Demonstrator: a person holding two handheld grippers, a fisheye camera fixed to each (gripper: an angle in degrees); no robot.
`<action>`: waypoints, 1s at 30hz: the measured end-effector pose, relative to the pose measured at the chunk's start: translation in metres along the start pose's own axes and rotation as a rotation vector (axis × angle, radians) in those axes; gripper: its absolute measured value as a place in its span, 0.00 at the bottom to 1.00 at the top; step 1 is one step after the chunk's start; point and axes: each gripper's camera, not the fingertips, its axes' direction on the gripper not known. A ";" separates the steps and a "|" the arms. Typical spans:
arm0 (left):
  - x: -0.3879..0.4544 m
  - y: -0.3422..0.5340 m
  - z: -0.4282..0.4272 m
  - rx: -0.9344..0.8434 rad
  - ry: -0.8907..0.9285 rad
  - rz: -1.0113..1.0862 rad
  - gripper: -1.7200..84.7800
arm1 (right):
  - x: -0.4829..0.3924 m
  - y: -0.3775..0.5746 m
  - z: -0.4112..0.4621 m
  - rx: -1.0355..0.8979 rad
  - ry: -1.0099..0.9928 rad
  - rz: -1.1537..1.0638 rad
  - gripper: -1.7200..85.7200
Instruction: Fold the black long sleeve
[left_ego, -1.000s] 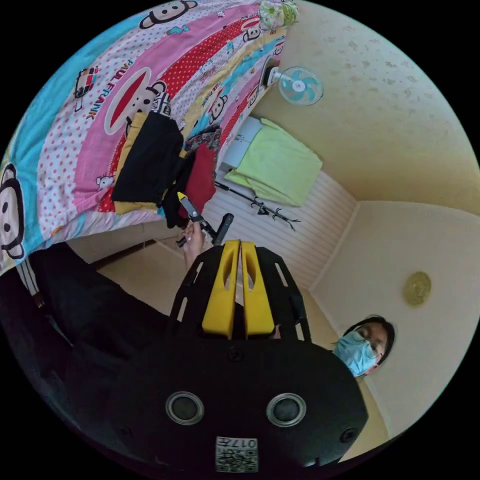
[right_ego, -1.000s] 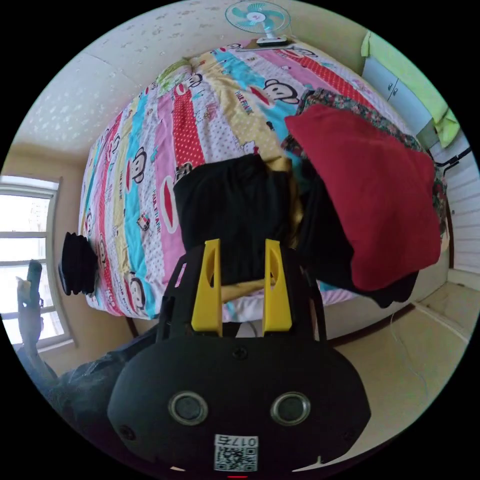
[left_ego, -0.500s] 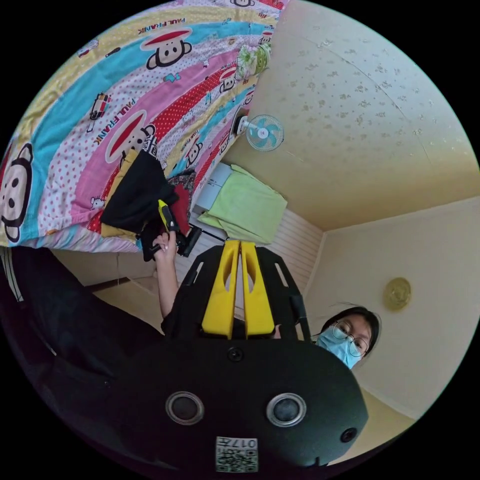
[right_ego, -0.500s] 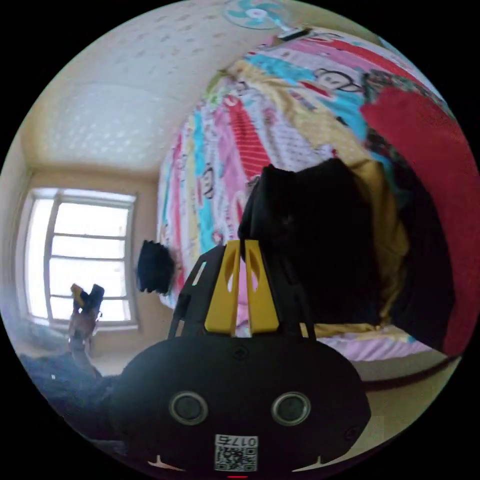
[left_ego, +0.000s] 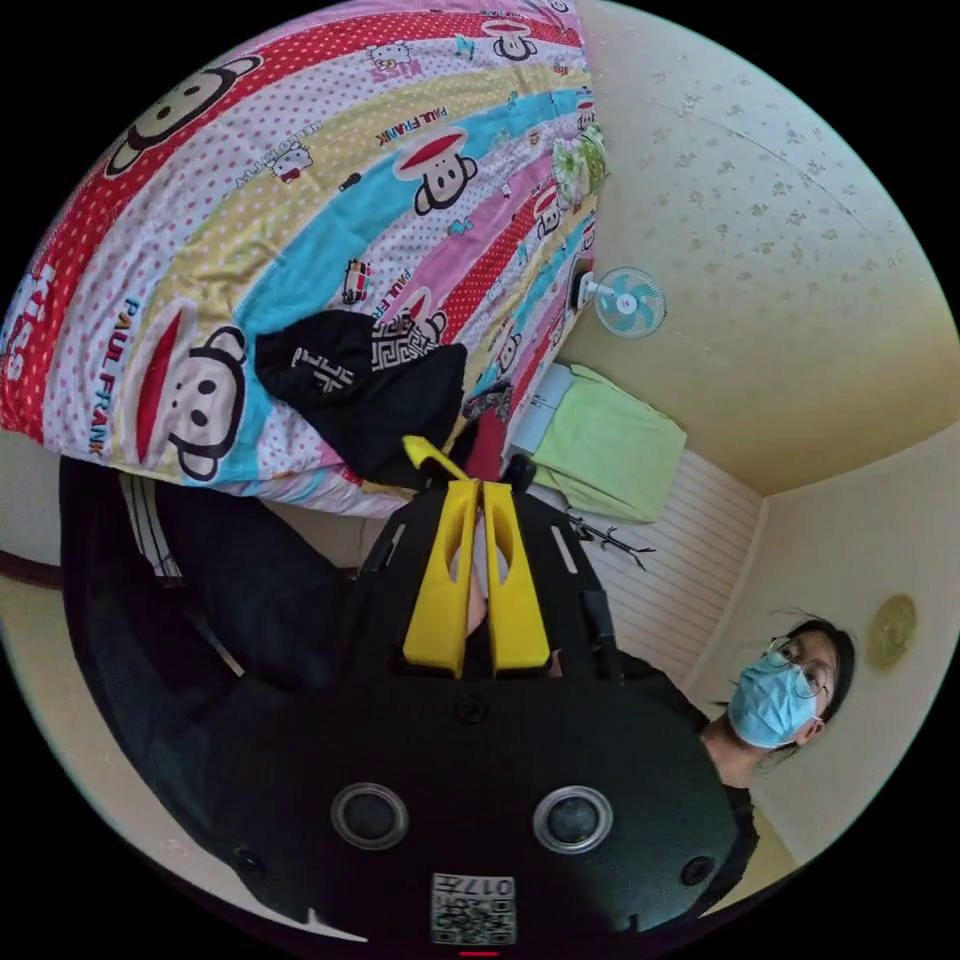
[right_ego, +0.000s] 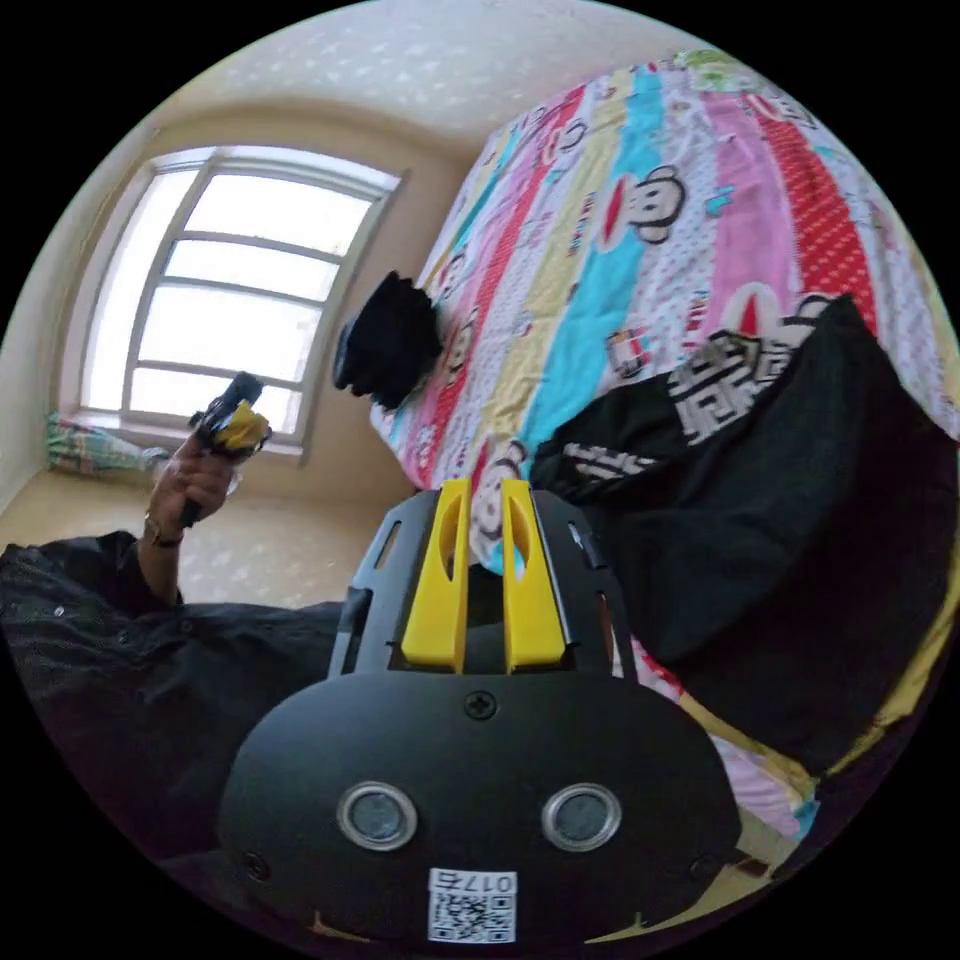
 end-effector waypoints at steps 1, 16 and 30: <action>-0.003 -0.005 0.010 -0.003 -0.107 0.015 0.09 | 0.013 -0.008 -0.009 0.024 0.151 0.053 0.10; -0.080 -0.163 0.239 -0.195 -0.911 0.374 0.14 | -0.024 0.147 0.059 -0.224 0.483 0.298 0.06; -0.173 -0.109 0.302 -0.275 -0.942 0.250 0.01 | -0.032 0.024 0.027 0.031 0.718 0.136 0.11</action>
